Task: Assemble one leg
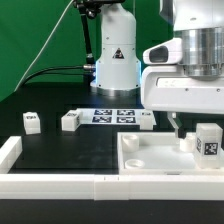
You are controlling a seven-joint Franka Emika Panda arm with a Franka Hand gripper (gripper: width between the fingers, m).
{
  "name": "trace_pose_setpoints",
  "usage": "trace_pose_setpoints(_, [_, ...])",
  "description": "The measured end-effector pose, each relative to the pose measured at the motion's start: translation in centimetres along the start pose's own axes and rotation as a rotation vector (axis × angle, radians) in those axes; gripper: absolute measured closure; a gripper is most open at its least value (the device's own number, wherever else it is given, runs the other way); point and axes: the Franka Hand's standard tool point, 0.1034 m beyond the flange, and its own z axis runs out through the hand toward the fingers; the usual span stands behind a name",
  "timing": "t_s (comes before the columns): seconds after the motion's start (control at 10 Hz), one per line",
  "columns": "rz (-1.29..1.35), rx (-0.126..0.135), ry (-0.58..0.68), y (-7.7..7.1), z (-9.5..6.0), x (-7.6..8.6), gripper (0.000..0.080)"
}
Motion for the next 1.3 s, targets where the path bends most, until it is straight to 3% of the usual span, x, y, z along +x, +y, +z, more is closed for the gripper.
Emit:
trace_pose_setpoints(0.3, [-0.418,-0.023,-0.001,-0.27,-0.34,0.43,0.0151])
trace_pose_setpoints(0.5, [-0.463,-0.031,-0.004,-0.11,-0.34,0.54,0.0151])
trace_pose_setpoints(0.7, [-0.461,-0.031,-0.005,-0.09,-0.32,0.53,0.0403])
trace_pose_setpoints(0.8, [-0.461,-0.031,-0.005,-0.09,-0.32,0.53,0.0403])
trace_pose_setpoints(0.9, [-0.443,-0.031,-0.004,-0.09,-0.32,0.53,0.051])
trace_pose_setpoints(1.1, [-0.41,-0.031,-0.003,-0.07,-0.32,0.54,0.051])
trace_pose_setpoints(1.3, [-0.167,-0.017,0.027,0.07,-0.46,0.68,0.051])
